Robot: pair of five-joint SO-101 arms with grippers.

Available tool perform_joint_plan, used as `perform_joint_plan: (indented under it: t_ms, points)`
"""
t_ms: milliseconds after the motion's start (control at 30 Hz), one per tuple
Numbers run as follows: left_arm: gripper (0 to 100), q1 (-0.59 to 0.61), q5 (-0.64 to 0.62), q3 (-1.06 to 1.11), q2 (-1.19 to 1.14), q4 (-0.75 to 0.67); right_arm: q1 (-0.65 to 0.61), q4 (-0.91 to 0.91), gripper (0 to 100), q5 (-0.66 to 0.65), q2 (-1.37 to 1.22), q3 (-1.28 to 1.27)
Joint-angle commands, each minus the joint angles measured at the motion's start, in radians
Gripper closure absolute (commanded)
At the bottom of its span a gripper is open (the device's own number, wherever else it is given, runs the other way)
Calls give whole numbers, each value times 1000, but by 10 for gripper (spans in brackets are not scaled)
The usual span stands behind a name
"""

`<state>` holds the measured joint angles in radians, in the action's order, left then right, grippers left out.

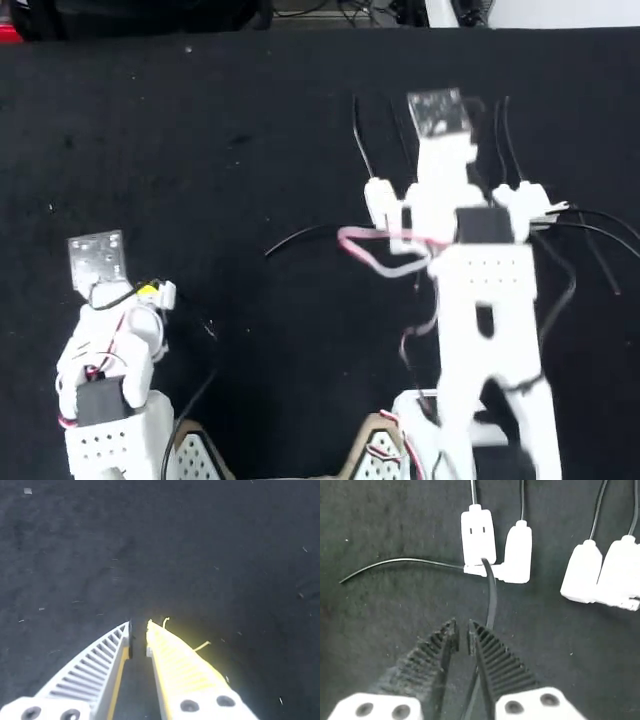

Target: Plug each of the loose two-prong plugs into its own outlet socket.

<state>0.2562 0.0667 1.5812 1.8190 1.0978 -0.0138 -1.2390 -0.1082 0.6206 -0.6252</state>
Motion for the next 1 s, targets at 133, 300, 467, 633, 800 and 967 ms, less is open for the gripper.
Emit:
perform_joint_plan:
  t_ms: [133,300,467,633,800,967]
  points:
    - [931,-156,78,117,2,-109,51,112,986,0,332,-367]
    - [931,-84,72,65,3,35,51,112,986,0,496,-533]
    - [952,-51,-43,56,5,44,46,141,986,15,693,-699]
    - [972,-54,-18,59,5,43,41,153,986,72,918,-857]
    - [971,-102,-25,65,5,44,41,153,986,69,1150,-1043]
    - [971,-108,-25,71,5,5,38,34,986,75,1283,-1036]
